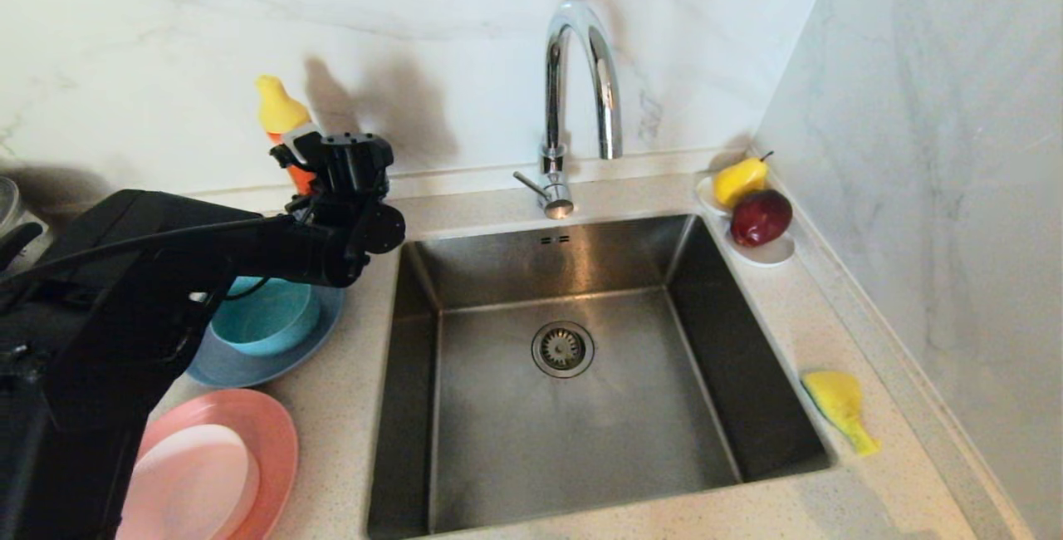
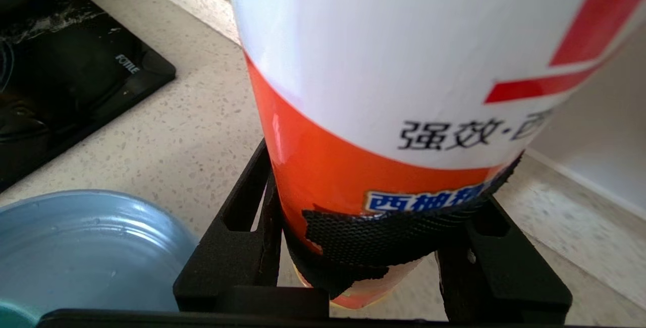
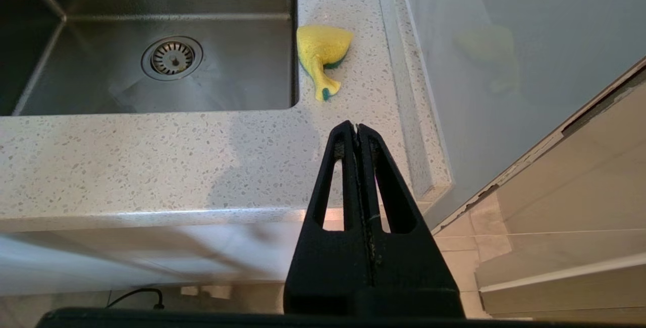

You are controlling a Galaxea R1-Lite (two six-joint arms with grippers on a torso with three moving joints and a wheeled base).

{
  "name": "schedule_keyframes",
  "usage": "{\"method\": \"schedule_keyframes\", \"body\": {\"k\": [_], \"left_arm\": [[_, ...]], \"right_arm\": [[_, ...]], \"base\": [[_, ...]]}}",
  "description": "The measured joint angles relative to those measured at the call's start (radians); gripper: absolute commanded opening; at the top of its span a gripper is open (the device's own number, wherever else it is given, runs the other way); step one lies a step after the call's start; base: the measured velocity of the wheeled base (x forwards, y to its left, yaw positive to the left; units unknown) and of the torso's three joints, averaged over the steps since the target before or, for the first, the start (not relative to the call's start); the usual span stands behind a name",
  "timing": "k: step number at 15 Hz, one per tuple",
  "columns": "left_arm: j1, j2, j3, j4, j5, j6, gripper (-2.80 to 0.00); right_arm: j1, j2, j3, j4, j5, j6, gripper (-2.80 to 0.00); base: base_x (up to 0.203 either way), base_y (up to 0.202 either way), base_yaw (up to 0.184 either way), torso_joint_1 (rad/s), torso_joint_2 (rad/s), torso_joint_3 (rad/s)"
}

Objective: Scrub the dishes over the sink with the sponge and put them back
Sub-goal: Place the dish soap on the table

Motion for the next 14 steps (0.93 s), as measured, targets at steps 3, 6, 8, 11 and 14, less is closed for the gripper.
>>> {"method": "schedule_keyframes", "body": {"k": [3, 6, 8, 11, 14], "left_arm": [[-0.003, 0.022, -0.019, -0.003, 0.018, -0.015, -2.80], [-0.001, 0.030, -0.021, -0.004, 0.028, -0.029, -2.80], [-0.003, 0.032, -0.012, -0.003, 0.028, -0.032, -2.80], [-0.001, 0.036, -0.008, -0.005, 0.029, -0.033, -2.80], [-0.002, 0.037, -0.004, -0.006, 0.030, -0.034, -2.80]], "right_arm": [[0.000, 0.000, 0.000, 0.000, 0.000, 0.000, -2.80], [0.000, 0.000, 0.000, 0.000, 0.000, 0.000, -2.80], [0.000, 0.000, 0.000, 0.000, 0.000, 0.000, -2.80], [0.000, 0.000, 0.000, 0.000, 0.000, 0.000, -2.80], [0.000, 0.000, 0.000, 0.000, 0.000, 0.000, -2.80]], "base": [[0.000, 0.000, 0.000, 0.000, 0.00, 0.000], [0.000, 0.000, 0.000, 0.000, 0.00, 0.000], [0.000, 0.000, 0.000, 0.000, 0.00, 0.000], [0.000, 0.000, 0.000, 0.000, 0.00, 0.000], [0.000, 0.000, 0.000, 0.000, 0.00, 0.000]]}}
